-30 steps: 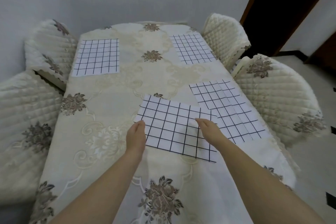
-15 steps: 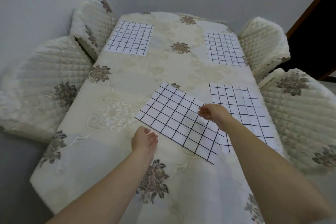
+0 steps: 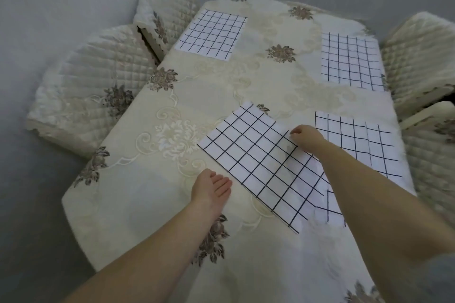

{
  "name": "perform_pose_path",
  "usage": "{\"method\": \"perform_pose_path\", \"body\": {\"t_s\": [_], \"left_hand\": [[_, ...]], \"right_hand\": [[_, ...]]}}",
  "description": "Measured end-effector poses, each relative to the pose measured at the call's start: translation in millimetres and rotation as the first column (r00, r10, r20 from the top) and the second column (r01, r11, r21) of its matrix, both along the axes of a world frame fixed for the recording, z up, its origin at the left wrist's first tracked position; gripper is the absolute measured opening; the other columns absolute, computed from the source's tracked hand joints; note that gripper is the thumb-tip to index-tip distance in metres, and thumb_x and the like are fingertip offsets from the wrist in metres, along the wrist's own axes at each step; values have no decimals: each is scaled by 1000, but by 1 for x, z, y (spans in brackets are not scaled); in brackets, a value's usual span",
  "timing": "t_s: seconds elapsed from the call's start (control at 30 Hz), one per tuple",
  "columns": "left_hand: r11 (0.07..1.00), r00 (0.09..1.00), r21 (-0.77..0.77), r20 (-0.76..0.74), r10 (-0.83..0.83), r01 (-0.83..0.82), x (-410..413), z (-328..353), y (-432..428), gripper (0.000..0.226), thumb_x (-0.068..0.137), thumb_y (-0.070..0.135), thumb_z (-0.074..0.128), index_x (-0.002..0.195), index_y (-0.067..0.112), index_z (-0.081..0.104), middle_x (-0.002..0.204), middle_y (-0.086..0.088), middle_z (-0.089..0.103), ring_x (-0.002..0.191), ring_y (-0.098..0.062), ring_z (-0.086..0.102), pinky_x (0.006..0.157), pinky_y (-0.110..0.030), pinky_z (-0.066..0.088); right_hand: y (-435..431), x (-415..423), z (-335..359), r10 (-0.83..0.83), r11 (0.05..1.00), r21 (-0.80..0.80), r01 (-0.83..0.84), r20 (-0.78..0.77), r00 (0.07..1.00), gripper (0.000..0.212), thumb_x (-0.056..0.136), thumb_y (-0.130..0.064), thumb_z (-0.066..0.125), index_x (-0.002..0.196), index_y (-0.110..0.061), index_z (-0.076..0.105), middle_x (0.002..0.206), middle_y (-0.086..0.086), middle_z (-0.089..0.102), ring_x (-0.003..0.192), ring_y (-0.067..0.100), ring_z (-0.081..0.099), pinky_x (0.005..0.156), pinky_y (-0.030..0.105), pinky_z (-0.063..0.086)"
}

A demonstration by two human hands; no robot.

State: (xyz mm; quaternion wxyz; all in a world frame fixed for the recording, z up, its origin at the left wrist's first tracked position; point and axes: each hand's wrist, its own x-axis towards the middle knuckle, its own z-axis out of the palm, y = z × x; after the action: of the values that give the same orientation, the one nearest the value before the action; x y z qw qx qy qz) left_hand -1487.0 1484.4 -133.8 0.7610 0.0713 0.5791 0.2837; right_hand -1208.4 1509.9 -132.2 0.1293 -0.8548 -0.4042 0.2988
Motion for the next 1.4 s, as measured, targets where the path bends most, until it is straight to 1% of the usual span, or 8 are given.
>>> {"method": "perform_pose_path", "body": {"t_s": [0.23,0.43,0.53,0.63,0.87,1.17,1.27,1.4], "left_hand": [[998,999,-31,-10,-51,51,-1,-5,8,31,96,17,41,112,-8,51,105,-22,60,106,-34,59,104,-44,43],[993,994,-33,-3,-112,112,3,-3,8,38,95,16,44,124,-9,48,124,-24,56,118,-35,56,107,-45,40],[992,993,-38,-10,-119,118,5,-4,9,39,95,16,45,125,-9,48,125,-24,57,118,-34,56,107,-44,41],[993,993,-36,-19,-114,113,8,-7,10,34,95,15,45,120,-7,50,119,-23,59,114,-34,58,106,-44,42],[989,988,3,-50,-149,150,21,-10,11,13,94,9,49,95,-3,56,90,-18,61,85,-31,62,92,-42,49],[965,953,42,-174,-249,260,42,-16,10,8,94,4,52,91,0,58,83,-17,65,75,-28,65,64,-36,57],[974,952,53,-229,-205,222,45,-20,11,9,93,1,53,86,-1,59,80,-17,65,70,-27,65,57,-35,59],[981,943,75,-300,-146,176,41,-26,16,4,89,0,59,92,-3,60,85,-18,67,72,-28,66,67,-40,58]], "right_hand": [[14,1,-11,46,996,-77,-39,80,996,33,87,-9,48,56,-10,37,53,6,37,52,22,37,48,25,28],[14,1,-19,43,991,-129,-30,102,994,31,85,-19,55,60,-11,41,58,5,40,54,22,40,52,25,33],[14,-1,-19,61,993,-110,-34,253,966,15,85,-27,58,88,-12,54,94,9,49,94,29,49,77,37,48],[14,0,-22,57,996,-83,-36,275,960,30,84,-23,60,110,-11,50,112,9,48,112,31,43,87,41,42],[16,1,-17,30,983,-184,8,200,979,29,80,-18,60,105,-10,50,92,5,54,91,27,51,75,32,40],[12,-2,-22,27,996,-91,-23,44,999,41,83,-16,65,119,-1,54,111,13,59,95,27,54,73,32,46],[9,-2,-24,-4,1000,-5,4,8,1000,10,85,-12,59,92,-6,55,78,4,52,81,25,50,60,27,39],[1,-4,-24,-34,997,64,37,-50,998,8,86,-11,59,83,-4,56,64,1,47,69,22,48,48,23,32]]}}
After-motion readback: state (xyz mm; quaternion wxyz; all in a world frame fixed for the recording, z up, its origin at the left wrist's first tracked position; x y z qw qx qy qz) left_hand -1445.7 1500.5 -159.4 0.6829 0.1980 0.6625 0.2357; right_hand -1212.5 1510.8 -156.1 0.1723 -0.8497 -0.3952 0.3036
